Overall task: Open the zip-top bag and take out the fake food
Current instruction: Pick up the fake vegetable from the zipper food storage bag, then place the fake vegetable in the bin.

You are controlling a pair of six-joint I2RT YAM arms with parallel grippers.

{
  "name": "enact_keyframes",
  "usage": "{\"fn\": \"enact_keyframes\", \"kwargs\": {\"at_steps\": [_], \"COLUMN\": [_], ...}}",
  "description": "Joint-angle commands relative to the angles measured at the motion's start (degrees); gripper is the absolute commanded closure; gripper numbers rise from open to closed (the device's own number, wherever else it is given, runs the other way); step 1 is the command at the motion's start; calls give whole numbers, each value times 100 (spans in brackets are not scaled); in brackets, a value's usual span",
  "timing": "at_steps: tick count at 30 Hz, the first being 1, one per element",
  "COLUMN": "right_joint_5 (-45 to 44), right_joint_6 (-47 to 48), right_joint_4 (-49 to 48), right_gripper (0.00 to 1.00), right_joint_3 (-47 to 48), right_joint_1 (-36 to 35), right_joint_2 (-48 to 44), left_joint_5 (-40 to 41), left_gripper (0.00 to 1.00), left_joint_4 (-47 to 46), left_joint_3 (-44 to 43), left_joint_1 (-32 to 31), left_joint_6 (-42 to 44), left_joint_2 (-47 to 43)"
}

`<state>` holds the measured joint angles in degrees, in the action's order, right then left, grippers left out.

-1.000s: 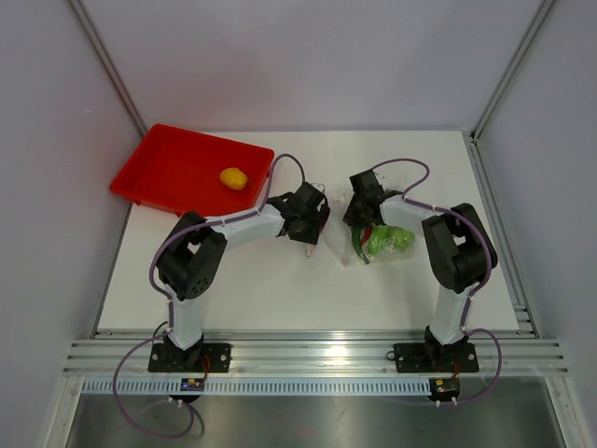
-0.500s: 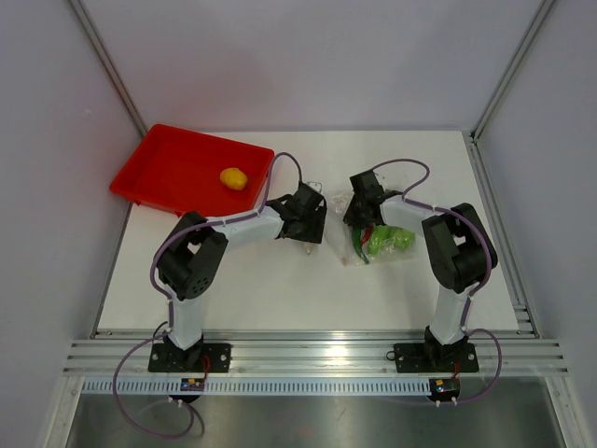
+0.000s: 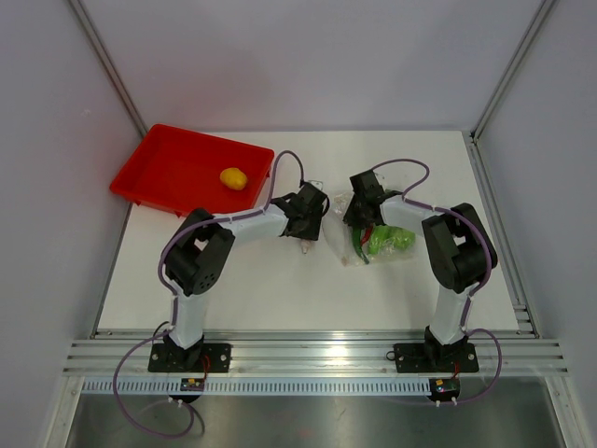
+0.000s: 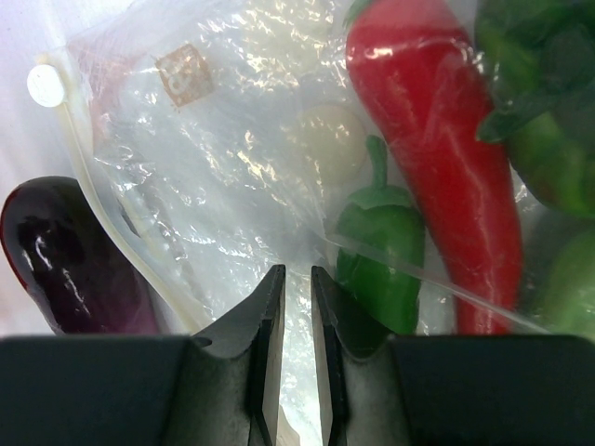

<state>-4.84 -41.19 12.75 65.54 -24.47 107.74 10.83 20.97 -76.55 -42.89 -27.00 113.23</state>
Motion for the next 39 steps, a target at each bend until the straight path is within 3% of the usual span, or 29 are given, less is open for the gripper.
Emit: {"fn": "enact_keyframes", "kwargs": {"at_steps": [1,8,20,22,31,39], "right_joint_5": [71,62,80,71,97,168], "right_joint_6": [67,76,76,76,76,67], "right_joint_4": [-54,-62,-54,-62,-89,-98], "right_gripper": [76,76,76,76,76,76], "right_joint_3": [3,3,-15,-15,-59,-32], "right_joint_1": [39,47,39,47,39,39], "right_joint_2": [-131,-122,-227,-254,-350,-307], "left_joint_5": [95,-195,419,516,569,-484], "left_gripper": [58,68,71,75,80,86], "left_joint_4": [-6,83,214,249,364,39], "left_joint_3": [-316,-387,26,70,290,554], "left_joint_1": [0,27,35,53,299,1185], "left_joint_6": [55,-15,-15,-15,-59,-568], "left_joint_2": [103,208,-855,-1030,-1978,-2270]}}
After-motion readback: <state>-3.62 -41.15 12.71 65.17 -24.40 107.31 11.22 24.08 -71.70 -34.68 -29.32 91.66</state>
